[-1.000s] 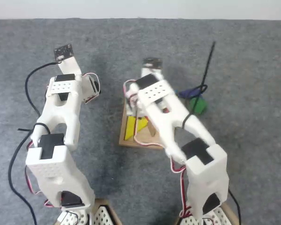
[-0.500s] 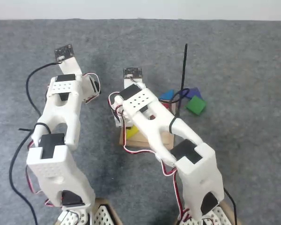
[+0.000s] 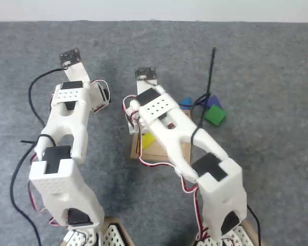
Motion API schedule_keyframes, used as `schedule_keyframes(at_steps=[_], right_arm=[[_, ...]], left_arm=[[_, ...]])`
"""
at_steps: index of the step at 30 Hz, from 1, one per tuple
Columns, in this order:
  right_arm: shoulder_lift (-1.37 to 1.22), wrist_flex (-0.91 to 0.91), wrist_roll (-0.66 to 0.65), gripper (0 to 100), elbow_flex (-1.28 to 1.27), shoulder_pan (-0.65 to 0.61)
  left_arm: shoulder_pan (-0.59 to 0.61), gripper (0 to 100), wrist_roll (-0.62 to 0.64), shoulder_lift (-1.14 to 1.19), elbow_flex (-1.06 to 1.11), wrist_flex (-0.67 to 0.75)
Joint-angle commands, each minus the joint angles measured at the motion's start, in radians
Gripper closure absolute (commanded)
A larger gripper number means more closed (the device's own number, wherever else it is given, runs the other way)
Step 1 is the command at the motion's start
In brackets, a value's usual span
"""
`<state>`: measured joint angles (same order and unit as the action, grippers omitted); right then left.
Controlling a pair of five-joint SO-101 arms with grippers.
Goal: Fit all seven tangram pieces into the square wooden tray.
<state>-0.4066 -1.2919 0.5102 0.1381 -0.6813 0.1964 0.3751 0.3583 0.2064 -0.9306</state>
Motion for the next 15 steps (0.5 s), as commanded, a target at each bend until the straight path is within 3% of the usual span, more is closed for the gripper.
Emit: schedule_keyframes(at_steps=[1,7,11,15], right_arm=[[0.151,-0.041,-0.055,76.1,0.015,0.058],[0.372,-0.17,-0.17,76.1,0.012,0.143],[0.429,-0.217,-0.189,76.0,-0.081,0.337],[0.407,-0.134,-0.196,76.0,-0.298,0.47]], left_arm=[[0.0,81,-0.023,-0.064,-0.002,0.008],[-0.002,81,-0.028,-0.064,-0.002,0.008],[-0.003,81,-0.028,-0.064,-0.002,0.008],[-0.005,81,-0.028,-0.064,-0.002,0.008]])
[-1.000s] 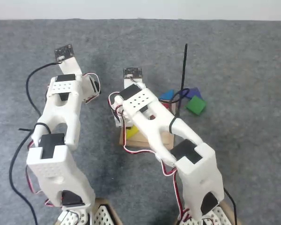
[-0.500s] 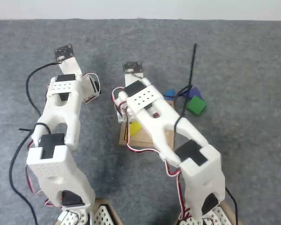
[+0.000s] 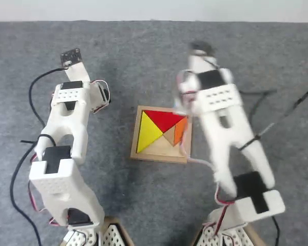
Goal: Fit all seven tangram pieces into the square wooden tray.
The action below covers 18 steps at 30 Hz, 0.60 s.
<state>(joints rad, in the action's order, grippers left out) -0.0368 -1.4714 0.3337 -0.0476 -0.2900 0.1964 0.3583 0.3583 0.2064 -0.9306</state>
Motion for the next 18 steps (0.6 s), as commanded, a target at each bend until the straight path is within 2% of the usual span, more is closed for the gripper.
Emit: schedule_keyframes(at_steps=[1,4,8,10,13,18], right_arm=[[0.033,0.065,-0.025,76.0,-0.158,0.093],[0.028,0.189,-0.101,76.0,-0.252,0.108],[0.022,0.348,-0.101,76.1,-0.27,0.108],[0.022,0.43,-0.032,76.0,-0.276,0.108],[0.022,0.499,0.147,76.0,-0.276,0.131],[0.022,0.504,0.265,76.0,-0.305,0.159]], left_arm=[[-0.005,81,-0.011,-0.064,-0.002,0.008],[-0.005,81,-0.011,-0.064,-0.002,0.008],[-0.005,81,-0.012,-0.064,-0.001,0.008],[-0.005,81,-0.012,-0.064,-0.001,0.008],[-0.005,81,-0.012,-0.064,-0.001,0.008],[-0.005,81,-0.012,-0.064,-0.001,0.008]])
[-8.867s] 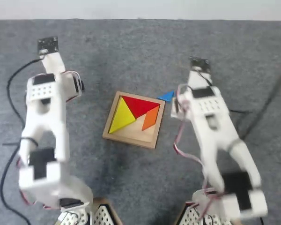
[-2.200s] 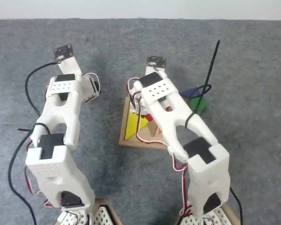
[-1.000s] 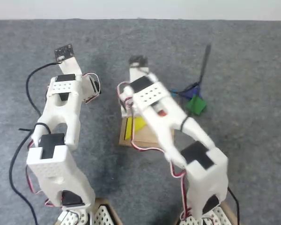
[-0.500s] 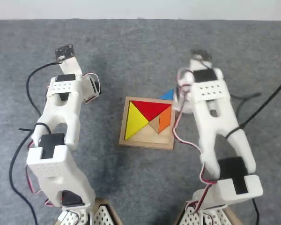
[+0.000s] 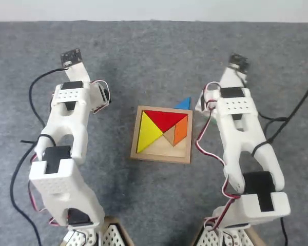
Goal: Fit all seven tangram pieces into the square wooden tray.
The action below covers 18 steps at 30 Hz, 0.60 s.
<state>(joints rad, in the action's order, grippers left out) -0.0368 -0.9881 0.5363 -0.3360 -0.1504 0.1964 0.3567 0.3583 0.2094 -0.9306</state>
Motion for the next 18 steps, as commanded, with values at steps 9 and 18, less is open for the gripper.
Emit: schedule_keyframes(at_steps=[9,18], right_arm=[[-0.081,0.116,0.071,76.0,-0.035,0.03],[-0.234,0.064,0.069,76.0,0.15,0.03]], left_arm=[[-0.002,81,-0.011,-0.064,-0.002,0.002],[-0.003,81,-0.011,-0.064,0.008,0.006]])
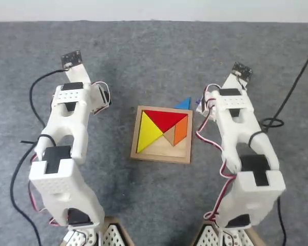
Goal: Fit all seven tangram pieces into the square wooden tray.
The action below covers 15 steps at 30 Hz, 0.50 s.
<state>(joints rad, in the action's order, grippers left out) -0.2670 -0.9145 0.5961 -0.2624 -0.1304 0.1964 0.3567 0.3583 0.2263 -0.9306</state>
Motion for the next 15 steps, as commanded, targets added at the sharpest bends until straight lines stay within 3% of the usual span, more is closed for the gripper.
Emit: schedule_keyframes(at_steps=[1,15], right_arm=[[-0.012,-0.01,0.009,76.0,0.084,0.01],[-0.071,0.007,0.009,76.0,0.12,0.01]], left_arm=[[-0.005,81,-0.011,-0.064,-0.008,0.008],[-0.005,81,-0.011,-0.064,-0.007,0.003]])
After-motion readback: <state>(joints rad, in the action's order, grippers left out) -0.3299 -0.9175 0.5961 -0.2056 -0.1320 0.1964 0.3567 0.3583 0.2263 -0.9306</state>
